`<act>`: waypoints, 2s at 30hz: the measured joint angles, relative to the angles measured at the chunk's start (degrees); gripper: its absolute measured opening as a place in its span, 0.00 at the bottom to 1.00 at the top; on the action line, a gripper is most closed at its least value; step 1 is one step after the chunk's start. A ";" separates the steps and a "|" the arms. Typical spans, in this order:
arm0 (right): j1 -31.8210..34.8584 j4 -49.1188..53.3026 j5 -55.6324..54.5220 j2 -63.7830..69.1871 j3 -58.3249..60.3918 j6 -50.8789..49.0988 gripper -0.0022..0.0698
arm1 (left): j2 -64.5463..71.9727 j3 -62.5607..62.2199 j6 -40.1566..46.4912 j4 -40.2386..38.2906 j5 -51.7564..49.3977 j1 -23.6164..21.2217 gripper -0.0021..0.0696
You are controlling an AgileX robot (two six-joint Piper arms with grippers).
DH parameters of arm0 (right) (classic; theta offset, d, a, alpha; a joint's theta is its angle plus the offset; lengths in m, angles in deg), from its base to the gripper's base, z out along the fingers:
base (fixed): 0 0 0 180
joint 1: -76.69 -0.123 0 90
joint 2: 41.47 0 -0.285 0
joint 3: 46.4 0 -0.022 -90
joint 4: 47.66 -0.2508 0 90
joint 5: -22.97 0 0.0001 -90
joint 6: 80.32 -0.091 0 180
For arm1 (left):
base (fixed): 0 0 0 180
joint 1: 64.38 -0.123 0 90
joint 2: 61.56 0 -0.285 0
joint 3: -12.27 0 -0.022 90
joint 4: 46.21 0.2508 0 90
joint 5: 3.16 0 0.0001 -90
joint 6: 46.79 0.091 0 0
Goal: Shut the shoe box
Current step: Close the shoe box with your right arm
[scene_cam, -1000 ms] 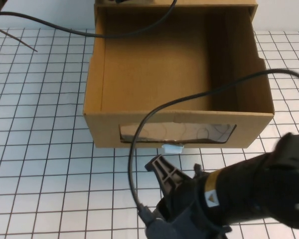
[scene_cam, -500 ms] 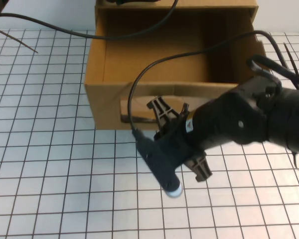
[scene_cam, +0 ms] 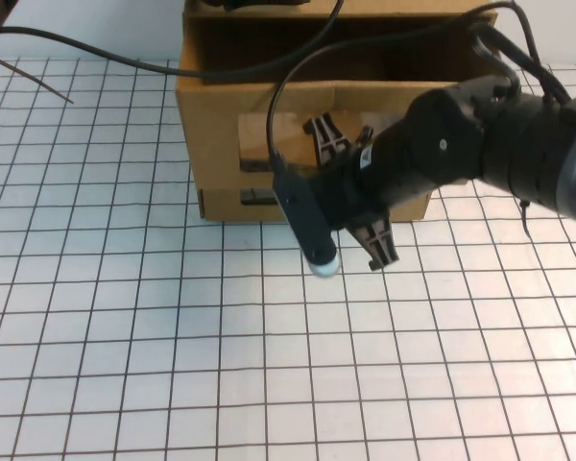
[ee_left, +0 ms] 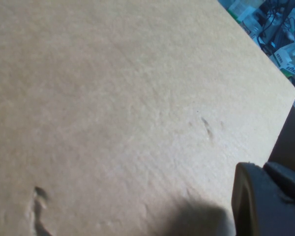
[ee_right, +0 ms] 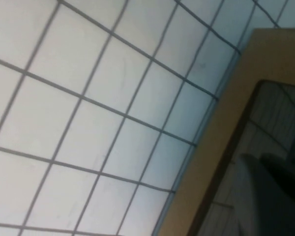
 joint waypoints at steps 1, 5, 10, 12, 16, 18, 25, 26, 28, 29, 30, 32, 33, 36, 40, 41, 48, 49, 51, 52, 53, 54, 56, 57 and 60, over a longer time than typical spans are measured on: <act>0.25 0.00 0.11 0.46 -1.08 -0.89 0.01 | 0.00 0.00 0.00 0.00 0.00 -0.10 0.02; 0.74 0.12 2.93 1.70 -3.57 -4.33 0.01 | 0.00 0.00 0.00 0.00 0.00 -0.10 0.02; -0.89 0.74 8.06 1.06 -3.71 -4.86 0.01 | 0.00 0.00 -0.10 0.00 -0.10 -0.10 0.02; -2.49 1.24 10.14 0.30 -3.71 -4.34 0.01 | 0.00 0.00 -0.10 0.00 -0.10 -0.10 0.02; -6.59 4.96 11.14 -1.84 -3.12 -4.36 0.01 | 0.00 0.00 -0.10 0.10 -0.10 -0.10 0.02; -8.62 8.04 10.11 -3.40 -1.70 -4.36 0.01 | 0.00 0.00 -0.10 0.10 -0.10 -0.10 0.02; -9.12 25.50 -9.75 -5.55 6.70 -6.44 0.01 | 0.00 -0.11 -0.10 1.47 -0.33 -0.10 0.02; -8.69 26.90 -12.34 -5.26 7.30 -7.09 0.01 | 0.00 -0.11 -0.10 1.48 -0.33 -0.10 0.02; -7.73 28.57 -15.82 -4.44 7.55 -7.75 0.01 | 0.00 -0.11 -0.10 1.56 -0.33 -0.10 0.02; -7.24 29.14 -17.43 -3.76 7.64 -7.89 0.01 | 0.00 -0.11 -0.10 1.61 -0.33 -0.10 0.02; -6.71 29.52 -19.00 -3.15 7.64 -7.98 0.01 | 0.00 -0.11 -0.10 1.61 -0.33 -0.10 0.02; -5.48 29.75 -21.59 -1.95 7.76 -8.21 0.01 | 0.00 -0.11 -0.10 1.61 -0.33 -0.10 0.02; -4.69 29.75 -22.88 -1.34 7.76 -8.21 0.01 | 0.00 -0.11 -0.10 1.61 -0.33 -0.10 0.02; -2.14 29.29 -24.73 0.74 6.64 -10.39 0.01 | 0.00 -0.11 0.02 1.61 -0.22 -0.10 0.02; 0.96 28.00 -25.14 4.04 1.06 -14.74 0.01 | 0.00 -0.11 0.24 1.48 -0.12 0.01 0.02; 1.71 27.29 -25.40 4.92 -0.29 -15.25 0.01 | 0.00 -0.11 0.24 1.37 -0.25 0.13 0.02; 3.00 24.81 -23.95 6.79 -3.24 -15.89 0.01 | 0.10 -0.11 0.91 1.28 -0.52 0.36 0.02; 3.00 24.77 -23.85 6.79 -3.24 -15.89 0.01 | 0.09 -0.11 0.98 1.28 -0.52 0.36 0.02; 3.00 24.67 -23.24 6.79 -3.33 -15.89 0.01 | 0.09 -0.11 1.27 1.28 -0.73 0.38 0.02; 3.00 24.67 -22.98 6.67 -3.33 -15.89 0.01 | 0.09 -0.11 1.38 1.28 -0.97 0.48 0.02; 2.77 24.67 -22.54 6.30 -3.33 -15.89 0.01 | 0.09 -0.11 1.62 1.28 -1.15 0.48 0.02; 2.33 24.79 -22.15 5.73 -2.99 -15.89 0.01 | -0.03 -0.11 1.78 1.39 -1.52 0.48 0.02; 1.52 25.41 -20.78 3.78 -1.68 -15.89 0.01 | -0.38 -0.11 1.91 2.81 -1.76 0.48 0.02; 0.88 25.80 -19.47 2.15 -0.60 -15.89 0.01 | -0.72 -0.11 1.91 3.77 -1.99 0.48 0.02; -2.18 24.81 -14.59 -2.99 2.72 -15.89 0.01 | -2.37 0.24 0.85 7.85 -3.70 -0.07 0.02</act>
